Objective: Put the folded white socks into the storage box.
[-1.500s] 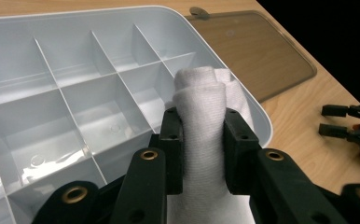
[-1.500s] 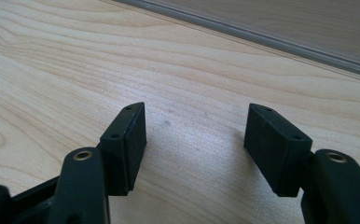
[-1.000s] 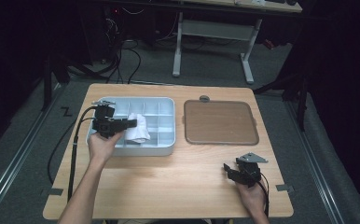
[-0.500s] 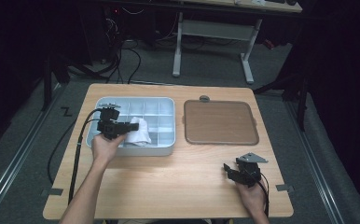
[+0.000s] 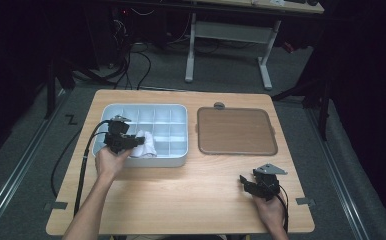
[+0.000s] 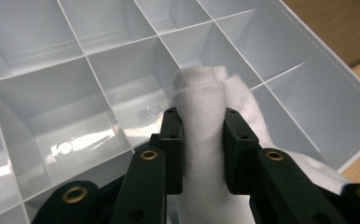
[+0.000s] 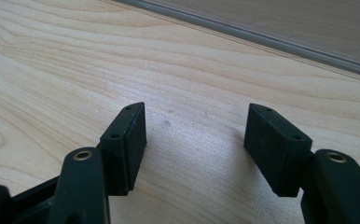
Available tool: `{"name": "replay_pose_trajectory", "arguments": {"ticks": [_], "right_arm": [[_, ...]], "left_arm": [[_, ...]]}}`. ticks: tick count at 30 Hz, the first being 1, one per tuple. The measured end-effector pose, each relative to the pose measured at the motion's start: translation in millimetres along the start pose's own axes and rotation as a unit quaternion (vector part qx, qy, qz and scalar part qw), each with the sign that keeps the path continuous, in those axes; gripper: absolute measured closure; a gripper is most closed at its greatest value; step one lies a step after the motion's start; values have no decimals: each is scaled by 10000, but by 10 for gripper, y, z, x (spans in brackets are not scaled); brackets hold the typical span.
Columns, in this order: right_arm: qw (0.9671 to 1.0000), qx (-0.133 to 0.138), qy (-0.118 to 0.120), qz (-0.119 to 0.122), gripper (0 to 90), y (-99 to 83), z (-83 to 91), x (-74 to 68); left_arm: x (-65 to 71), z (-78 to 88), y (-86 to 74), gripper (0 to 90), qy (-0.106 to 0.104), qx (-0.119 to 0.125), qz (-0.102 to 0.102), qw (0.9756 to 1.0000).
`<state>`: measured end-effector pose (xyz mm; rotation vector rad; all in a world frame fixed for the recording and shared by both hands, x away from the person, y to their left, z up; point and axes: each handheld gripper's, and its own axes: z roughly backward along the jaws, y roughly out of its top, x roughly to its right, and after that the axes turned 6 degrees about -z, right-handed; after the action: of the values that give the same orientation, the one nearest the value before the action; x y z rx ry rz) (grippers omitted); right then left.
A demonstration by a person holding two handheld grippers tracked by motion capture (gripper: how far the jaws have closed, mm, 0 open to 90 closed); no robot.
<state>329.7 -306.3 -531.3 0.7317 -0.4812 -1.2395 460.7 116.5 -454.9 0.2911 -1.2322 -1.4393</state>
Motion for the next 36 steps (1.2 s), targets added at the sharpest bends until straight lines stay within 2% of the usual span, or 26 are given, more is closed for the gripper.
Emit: {"name": "replay_pose_trajectory", "arguments": {"ticks": [8,13,20,23,36], "right_arm": [[10000,1,-1,5,396,0,0,0],[10000,2,0,5,396,0,0,0],[10000,0,-1,3,396,0,0,0],[10000,0,0,1,396,0,0,0],[10000,1,2,4,396,0,0,0]], "left_arm": [[13,-26,-74,731,113,-83,-351,9993],[8,-42,-90,732,151,-143,-373,9991],[3,-61,-121,735,209,-252,-507,9982],[17,-63,-147,737,241,-240,-630,9974],[21,-88,-193,742,322,-379,-793,9956]]}}
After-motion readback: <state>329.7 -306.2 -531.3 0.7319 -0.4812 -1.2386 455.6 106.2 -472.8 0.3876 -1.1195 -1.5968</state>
